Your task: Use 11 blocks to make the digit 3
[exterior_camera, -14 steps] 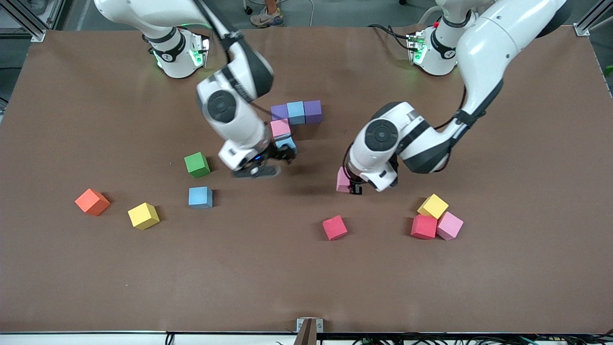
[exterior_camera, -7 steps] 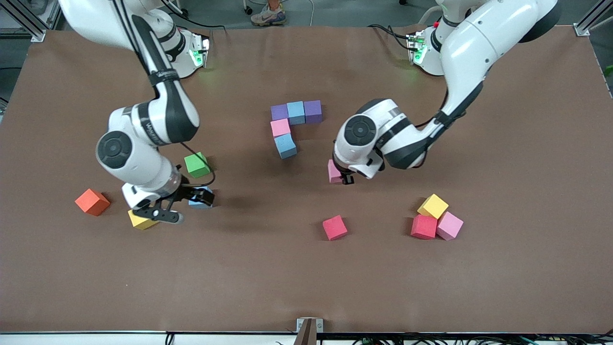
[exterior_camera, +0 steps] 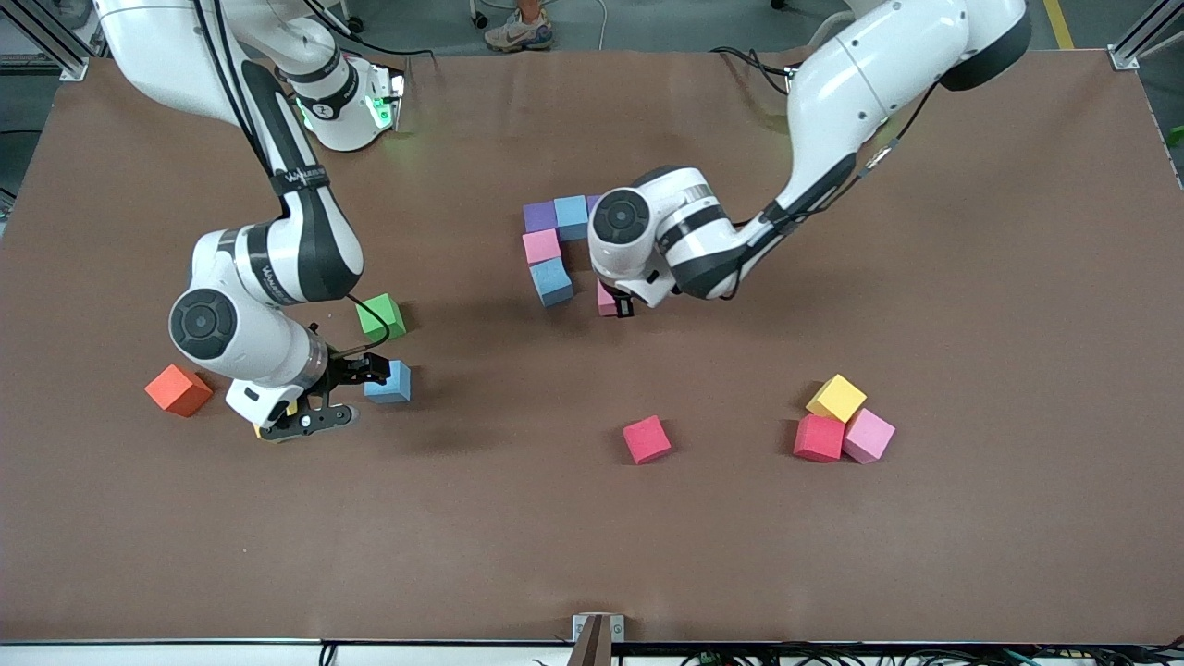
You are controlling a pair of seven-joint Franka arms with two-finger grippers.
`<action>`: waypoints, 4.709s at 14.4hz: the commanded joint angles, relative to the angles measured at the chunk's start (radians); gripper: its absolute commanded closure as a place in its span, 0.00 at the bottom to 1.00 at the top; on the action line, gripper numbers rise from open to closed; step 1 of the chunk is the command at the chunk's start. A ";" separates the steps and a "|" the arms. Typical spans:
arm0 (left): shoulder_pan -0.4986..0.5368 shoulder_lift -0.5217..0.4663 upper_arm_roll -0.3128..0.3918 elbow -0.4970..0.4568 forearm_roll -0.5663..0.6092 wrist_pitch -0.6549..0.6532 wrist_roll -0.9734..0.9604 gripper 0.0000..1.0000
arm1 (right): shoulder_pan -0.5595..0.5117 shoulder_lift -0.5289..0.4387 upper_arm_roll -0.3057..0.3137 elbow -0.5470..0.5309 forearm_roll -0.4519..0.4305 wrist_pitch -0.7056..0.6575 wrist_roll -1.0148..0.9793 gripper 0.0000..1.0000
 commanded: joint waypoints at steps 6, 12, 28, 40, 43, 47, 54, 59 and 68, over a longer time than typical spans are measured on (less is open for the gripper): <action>-0.112 0.003 0.057 0.018 0.002 0.013 -0.265 0.92 | -0.010 0.063 0.020 -0.010 -0.001 0.004 -0.030 0.00; -0.139 0.012 0.057 0.032 0.001 0.052 -0.297 0.92 | -0.008 0.091 0.029 -0.010 0.001 0.012 -0.030 0.00; -0.201 0.056 0.120 0.111 -0.001 0.070 -0.323 0.92 | 0.003 0.144 0.034 -0.012 0.052 0.038 -0.032 0.00; -0.230 0.072 0.121 0.111 0.002 0.064 -0.513 0.91 | 0.004 0.155 0.034 -0.010 0.052 0.043 -0.033 0.23; -0.237 0.070 0.131 0.108 0.008 0.058 -0.524 0.65 | 0.004 0.155 0.034 -0.008 0.049 0.043 -0.035 0.29; -0.236 0.055 0.129 0.110 0.014 0.027 -0.521 0.00 | 0.004 0.155 0.034 -0.007 0.049 0.043 -0.035 0.52; -0.222 -0.002 0.077 0.125 0.008 -0.074 -0.495 0.00 | 0.007 0.153 0.034 0.059 0.053 0.027 -0.019 0.66; -0.187 -0.072 0.063 0.178 0.011 -0.206 -0.300 0.00 | 0.059 0.160 0.034 0.163 0.053 0.021 -0.007 0.66; 0.277 -0.250 -0.007 -0.031 0.008 -0.257 0.781 0.00 | 0.245 0.218 0.035 0.240 0.140 -0.024 0.274 0.66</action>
